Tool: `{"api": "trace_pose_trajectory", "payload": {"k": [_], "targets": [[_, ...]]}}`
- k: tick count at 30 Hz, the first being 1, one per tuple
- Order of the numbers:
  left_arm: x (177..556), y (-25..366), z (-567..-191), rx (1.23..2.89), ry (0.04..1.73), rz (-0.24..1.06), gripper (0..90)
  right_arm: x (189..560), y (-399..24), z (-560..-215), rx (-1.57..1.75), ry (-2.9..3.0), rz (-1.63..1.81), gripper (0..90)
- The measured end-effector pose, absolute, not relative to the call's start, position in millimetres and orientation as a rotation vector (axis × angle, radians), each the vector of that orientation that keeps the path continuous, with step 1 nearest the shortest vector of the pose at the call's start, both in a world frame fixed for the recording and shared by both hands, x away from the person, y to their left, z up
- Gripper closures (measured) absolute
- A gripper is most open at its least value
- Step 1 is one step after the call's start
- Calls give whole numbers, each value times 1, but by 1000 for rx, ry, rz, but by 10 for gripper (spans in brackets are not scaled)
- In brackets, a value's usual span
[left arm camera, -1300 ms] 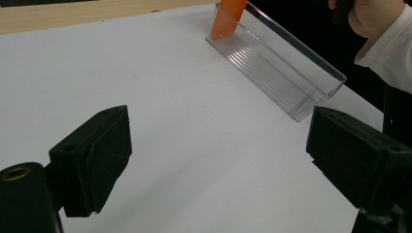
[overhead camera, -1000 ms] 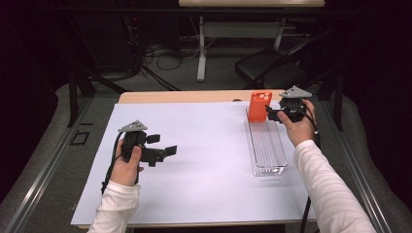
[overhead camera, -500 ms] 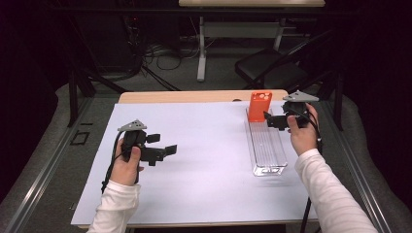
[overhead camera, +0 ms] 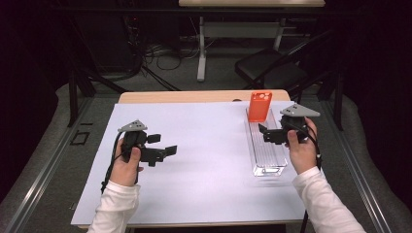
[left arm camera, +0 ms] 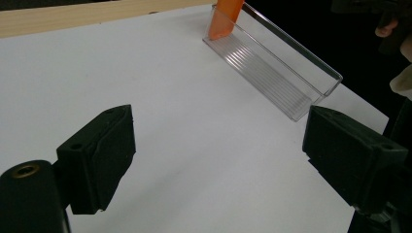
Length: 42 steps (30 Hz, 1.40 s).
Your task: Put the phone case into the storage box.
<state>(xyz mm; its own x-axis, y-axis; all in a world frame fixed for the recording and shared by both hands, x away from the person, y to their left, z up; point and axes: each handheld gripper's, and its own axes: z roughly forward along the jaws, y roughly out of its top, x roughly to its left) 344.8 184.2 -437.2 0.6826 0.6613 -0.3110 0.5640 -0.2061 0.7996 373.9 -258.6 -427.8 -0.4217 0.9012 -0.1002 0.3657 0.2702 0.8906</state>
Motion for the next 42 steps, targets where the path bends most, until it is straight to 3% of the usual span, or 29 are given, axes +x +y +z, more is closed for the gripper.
{"api": "trace_pose_trajectory", "payload": {"k": [16, 31, 42], "targets": [[341, 182, -433, 1883, 938, 144, 122, 306, -231, -453, 1069, 1929, 1265, 0], [339, 182, -432, 1888, 919, 149, 122, 274, -203, -484, 985, 1949, 1384, 0], [339, 182, -432, 1891, 906, 164, 122, 270, -188, -508, 930, 2018, 1412, 0]]}}
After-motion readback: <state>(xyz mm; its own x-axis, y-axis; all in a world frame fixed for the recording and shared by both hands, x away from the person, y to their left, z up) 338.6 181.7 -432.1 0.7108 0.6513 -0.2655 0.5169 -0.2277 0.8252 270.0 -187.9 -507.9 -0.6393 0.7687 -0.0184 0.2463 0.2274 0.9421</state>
